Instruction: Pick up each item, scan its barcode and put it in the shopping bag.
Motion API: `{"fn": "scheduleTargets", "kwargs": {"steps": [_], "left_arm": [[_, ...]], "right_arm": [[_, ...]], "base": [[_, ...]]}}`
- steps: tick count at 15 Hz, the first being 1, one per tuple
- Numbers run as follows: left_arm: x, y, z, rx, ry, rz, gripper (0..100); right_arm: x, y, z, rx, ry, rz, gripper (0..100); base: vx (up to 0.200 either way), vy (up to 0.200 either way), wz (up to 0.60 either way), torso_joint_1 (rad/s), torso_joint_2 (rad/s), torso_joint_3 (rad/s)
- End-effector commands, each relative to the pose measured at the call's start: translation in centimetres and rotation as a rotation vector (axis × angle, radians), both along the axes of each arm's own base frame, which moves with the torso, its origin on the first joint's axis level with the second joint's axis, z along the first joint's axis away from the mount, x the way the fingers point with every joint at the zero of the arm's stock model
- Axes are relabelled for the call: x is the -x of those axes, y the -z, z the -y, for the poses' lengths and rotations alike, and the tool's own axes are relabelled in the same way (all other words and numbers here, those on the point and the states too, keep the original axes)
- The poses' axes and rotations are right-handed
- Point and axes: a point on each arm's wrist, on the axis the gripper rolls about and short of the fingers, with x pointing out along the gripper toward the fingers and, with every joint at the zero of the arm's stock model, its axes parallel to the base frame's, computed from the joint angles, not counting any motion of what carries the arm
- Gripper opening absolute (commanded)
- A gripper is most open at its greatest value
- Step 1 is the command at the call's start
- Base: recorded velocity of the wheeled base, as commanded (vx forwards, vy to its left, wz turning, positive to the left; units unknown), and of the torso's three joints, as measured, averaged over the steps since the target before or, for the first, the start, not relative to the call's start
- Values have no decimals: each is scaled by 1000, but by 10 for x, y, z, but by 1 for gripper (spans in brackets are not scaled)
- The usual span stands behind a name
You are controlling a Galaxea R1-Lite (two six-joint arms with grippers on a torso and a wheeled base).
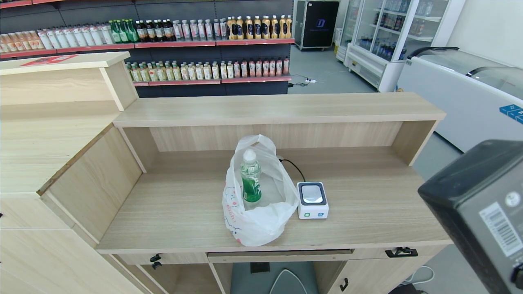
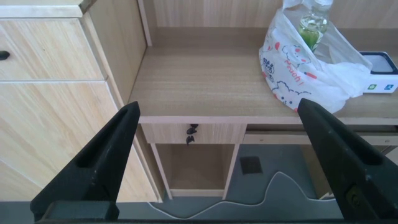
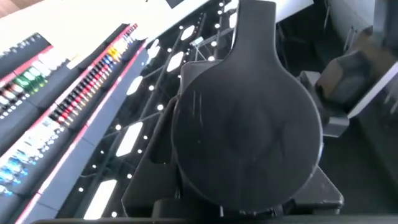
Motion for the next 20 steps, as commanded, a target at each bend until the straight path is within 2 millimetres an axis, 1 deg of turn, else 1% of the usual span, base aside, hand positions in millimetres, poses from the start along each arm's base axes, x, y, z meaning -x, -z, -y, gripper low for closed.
{"fn": "scheduleTargets", "kwargs": {"steps": [1, 3, 5, 6, 7, 14, 17, 20], "left_arm": [[0, 0, 0, 1, -1, 1, 100], [0, 0, 0, 0, -1, 1, 100], [0, 0, 0, 1, -1, 1, 100], [0, 0, 0, 0, -1, 1, 100], [0, 0, 0, 0, -1, 1, 100], [0, 0, 0, 1, -1, 1, 100], [0, 0, 0, 1, -1, 1, 100], [0, 0, 0, 0, -1, 1, 100]], "right_arm": [[-4, -1, -4, 10, -17, 73, 0], [-3, -1, -5, 10, -26, 72, 0], [0, -3, -10, 6, -75, 73, 0], [1, -1, -16, 12, -114, 45, 0], [3, -2, -16, 7, -127, 46, 0], [4, -5, -14, 1, -116, 23, 0], [-1, -9, -14, -5, -96, 10, 0], [-4, -5, -15, 5, -82, -38, 0]], "base": [[0, 0, 0, 0, 0, 0], [0, 0, 0, 0, 0, 0], [0, 0, 0, 0, 0, 0], [0, 0, 0, 0, 0, 0], [0, 0, 0, 0, 0, 0], [0, 0, 0, 0, 0, 0], [0, 0, 0, 0, 0, 0], [0, 0, 0, 0, 0, 0]]}}
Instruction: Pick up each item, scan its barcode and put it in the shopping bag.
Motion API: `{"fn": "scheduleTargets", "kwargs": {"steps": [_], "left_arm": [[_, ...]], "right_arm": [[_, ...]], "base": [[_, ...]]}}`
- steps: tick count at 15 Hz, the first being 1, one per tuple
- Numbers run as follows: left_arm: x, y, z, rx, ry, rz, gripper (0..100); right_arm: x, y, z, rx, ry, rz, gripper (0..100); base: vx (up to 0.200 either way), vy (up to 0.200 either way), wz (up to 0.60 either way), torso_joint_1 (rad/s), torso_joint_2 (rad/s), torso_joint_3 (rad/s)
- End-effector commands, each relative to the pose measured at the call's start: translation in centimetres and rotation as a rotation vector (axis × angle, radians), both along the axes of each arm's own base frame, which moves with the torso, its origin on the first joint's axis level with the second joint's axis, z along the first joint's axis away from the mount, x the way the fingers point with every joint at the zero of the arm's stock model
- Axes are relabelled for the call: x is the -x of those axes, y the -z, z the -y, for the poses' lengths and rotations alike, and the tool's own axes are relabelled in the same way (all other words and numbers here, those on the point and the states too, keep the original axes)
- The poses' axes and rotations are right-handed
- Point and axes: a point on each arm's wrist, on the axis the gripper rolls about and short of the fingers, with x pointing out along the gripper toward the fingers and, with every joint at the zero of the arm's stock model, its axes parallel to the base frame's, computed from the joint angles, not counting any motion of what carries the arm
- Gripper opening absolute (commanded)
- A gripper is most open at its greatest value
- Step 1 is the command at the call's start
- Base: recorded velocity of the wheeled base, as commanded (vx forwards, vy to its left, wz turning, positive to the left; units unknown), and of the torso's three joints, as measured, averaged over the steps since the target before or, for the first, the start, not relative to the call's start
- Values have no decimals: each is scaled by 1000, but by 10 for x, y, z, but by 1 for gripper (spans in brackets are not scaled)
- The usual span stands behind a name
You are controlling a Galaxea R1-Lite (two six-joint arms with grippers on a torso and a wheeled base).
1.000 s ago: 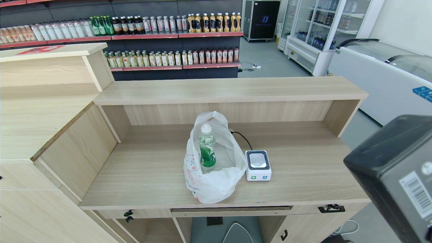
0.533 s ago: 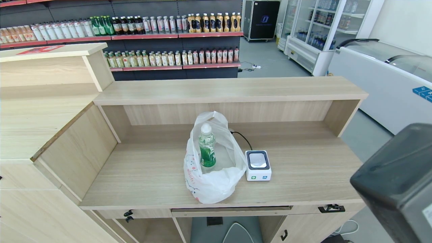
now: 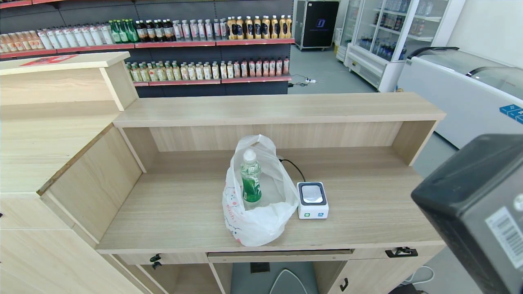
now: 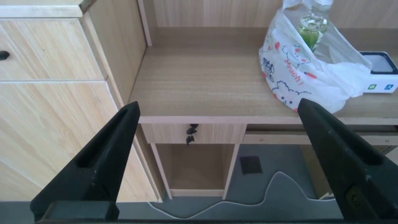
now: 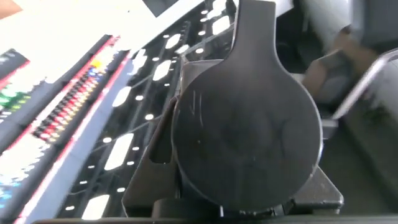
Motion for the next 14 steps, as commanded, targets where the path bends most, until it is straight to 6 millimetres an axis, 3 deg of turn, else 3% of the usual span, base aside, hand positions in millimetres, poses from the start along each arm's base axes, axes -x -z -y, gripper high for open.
{"fn": "scheduleTargets", "kwargs": {"steps": [1, 6, 14], "left_arm": [[0, 0, 0, 1, 0, 1, 100], [0, 0, 0, 1, 0, 1, 100], [0, 0, 0, 1, 0, 0, 100]], "right_arm": [[-5, 8, -2, 20, 15, -50, 0], [-25, 12, -14, 46, 54, -104, 0], [-29, 22, -14, 68, 70, -146, 0]], "base": [[0, 0, 0, 0, 0, 0], [0, 0, 0, 0, 0, 0], [0, 0, 0, 0, 0, 0]]}}
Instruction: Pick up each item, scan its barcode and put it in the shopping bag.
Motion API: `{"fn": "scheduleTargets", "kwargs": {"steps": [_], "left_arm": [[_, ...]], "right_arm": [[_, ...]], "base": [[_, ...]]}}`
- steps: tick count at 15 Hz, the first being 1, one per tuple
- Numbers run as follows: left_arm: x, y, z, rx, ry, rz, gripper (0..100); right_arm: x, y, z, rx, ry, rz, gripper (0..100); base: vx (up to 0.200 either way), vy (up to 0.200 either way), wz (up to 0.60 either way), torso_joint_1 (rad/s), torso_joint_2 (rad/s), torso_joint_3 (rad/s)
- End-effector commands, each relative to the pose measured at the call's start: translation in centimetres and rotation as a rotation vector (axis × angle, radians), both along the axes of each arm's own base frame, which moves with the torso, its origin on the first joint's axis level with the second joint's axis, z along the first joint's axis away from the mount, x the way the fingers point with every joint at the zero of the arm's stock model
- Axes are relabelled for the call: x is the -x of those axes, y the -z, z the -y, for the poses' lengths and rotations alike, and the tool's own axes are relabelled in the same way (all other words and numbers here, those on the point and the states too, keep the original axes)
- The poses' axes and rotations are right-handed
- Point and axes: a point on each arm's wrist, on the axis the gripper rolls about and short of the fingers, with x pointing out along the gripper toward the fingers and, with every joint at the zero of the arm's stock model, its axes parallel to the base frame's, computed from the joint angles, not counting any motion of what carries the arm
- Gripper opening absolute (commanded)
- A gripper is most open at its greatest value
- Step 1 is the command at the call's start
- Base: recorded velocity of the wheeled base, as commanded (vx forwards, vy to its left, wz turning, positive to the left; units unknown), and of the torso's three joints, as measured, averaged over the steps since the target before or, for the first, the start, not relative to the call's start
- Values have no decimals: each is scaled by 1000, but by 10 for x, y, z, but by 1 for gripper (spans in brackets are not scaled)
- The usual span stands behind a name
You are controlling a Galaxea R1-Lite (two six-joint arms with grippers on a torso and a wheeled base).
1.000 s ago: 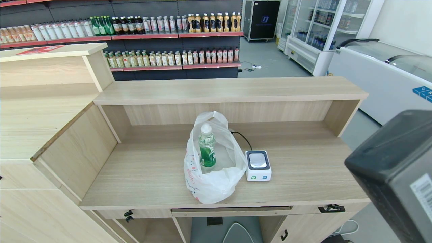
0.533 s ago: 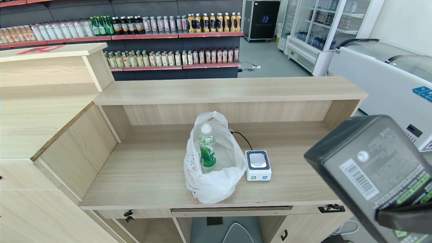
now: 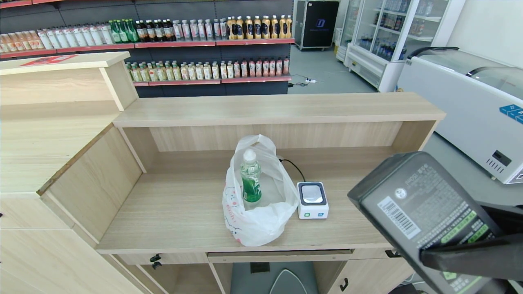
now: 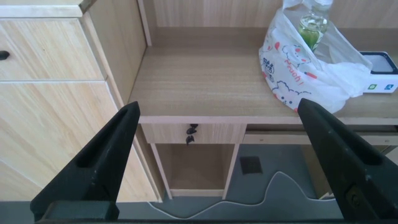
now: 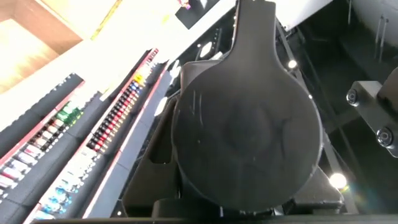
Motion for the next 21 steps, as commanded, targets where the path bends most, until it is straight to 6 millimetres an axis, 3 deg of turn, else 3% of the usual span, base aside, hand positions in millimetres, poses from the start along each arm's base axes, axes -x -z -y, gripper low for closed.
{"fn": "scheduleTargets", "kwargs": {"steps": [1, 7, 10, 12, 14, 17, 21], "left_arm": [[0, 0, 0, 1, 0, 2, 100], [0, 0, 0, -1, 0, 0, 100], [0, 0, 0, 1, 0, 2, 100], [0, 0, 0, -1, 0, 2, 100], [0, 0, 0, 1, 0, 0, 100], [0, 0, 0, -1, 0, 2, 100], [0, 0, 0, 1, 0, 2, 100]], "right_arm": [[-1, 0, -1, 1, 0, -2, 0], [1, -9, 8, -31, 54, -104, 0], [-19, -4, 60, -178, 440, -567, 0], [-12, -2, 98, -423, 763, -836, 0], [0, -8, 115, -780, 1041, -994, 0], [9, -9, 123, -1593, 1372, -1055, 0], [11, 21, 127, -1984, 1417, -1415, 0]], "base": [[0, 0, 0, 0, 0, 0], [0, 0, 0, 0, 0, 0], [0, 0, 0, 0, 0, 0], [0, 0, 0, 0, 0, 0], [0, 0, 0, 0, 0, 0], [0, 0, 0, 0, 0, 0], [0, 0, 0, 0, 0, 0]]}}
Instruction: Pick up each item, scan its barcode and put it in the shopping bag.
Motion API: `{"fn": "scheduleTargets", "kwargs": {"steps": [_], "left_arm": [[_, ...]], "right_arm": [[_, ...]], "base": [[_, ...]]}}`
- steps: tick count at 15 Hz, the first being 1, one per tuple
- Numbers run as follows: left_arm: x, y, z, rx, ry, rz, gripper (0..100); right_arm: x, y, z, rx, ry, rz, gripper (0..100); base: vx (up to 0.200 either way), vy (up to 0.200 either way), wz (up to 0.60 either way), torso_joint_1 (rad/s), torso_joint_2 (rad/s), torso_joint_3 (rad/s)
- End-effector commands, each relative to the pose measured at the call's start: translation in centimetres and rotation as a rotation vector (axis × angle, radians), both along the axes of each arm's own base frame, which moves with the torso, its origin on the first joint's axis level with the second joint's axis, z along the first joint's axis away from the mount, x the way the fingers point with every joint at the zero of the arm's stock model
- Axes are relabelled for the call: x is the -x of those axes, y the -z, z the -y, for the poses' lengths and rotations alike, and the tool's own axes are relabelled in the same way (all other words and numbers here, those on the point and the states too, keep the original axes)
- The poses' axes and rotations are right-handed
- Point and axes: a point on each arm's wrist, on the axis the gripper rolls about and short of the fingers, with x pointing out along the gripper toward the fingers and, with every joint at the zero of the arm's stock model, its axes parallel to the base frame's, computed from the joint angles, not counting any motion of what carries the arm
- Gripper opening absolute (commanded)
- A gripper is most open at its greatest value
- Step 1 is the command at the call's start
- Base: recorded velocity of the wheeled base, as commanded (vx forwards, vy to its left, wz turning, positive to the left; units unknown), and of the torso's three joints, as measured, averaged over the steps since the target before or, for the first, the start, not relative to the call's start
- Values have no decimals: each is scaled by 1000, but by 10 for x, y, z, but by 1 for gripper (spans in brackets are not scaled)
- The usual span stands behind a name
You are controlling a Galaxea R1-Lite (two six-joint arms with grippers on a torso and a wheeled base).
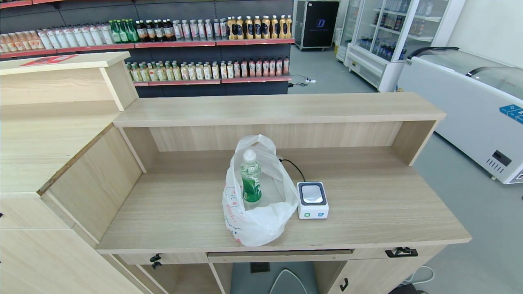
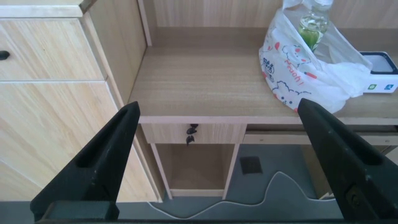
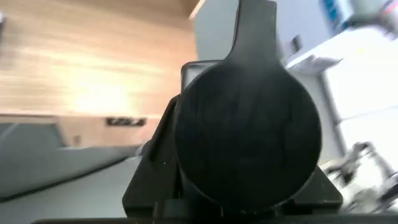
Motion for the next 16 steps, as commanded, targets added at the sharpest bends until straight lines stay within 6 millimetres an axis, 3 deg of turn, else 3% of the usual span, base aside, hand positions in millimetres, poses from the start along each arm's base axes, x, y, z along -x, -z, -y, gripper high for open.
{"fn": "scheduleTargets", "kwargs": {"steps": [1, 5, 7, 9, 11, 13, 16], "left_arm": [[0, 0, 0, 1, 0, 0, 100], [0, 0, 0, 0, 0, 1, 100], [0, 0, 0, 1, 0, 1, 100], [0, 0, 0, 1, 0, 1, 100], [0, 0, 0, 0, 0, 1, 100], [0, 0, 0, 1, 0, 1, 100], [0, 0, 0, 1, 0, 1, 100]], "right_arm": [[6, 7, 0, -107, 24, -36, 0], [-3, 3, 0, -257, -20, -9, 0], [-19, -10, 4, -309, -3, 16, 0], [-50, -12, 11, -376, 17, -4, 0], [-81, -4, 40, -545, -39, -49, 0], [-84, 12, 73, -783, -266, -118, 0], [-100, 35, 87, -895, -293, -193, 0]], "base": [[0, 0, 0, 0, 0, 0], [0, 0, 450, 4, 3, 2], [0, 0, 600, 5, -2, 7], [0, 0, 600, 2, 2, 0], [0, 0, 0, 0, 0, 0], [0, 0, 0, 0, 0, 0], [0, 0, 0, 0, 0, 0]]}}
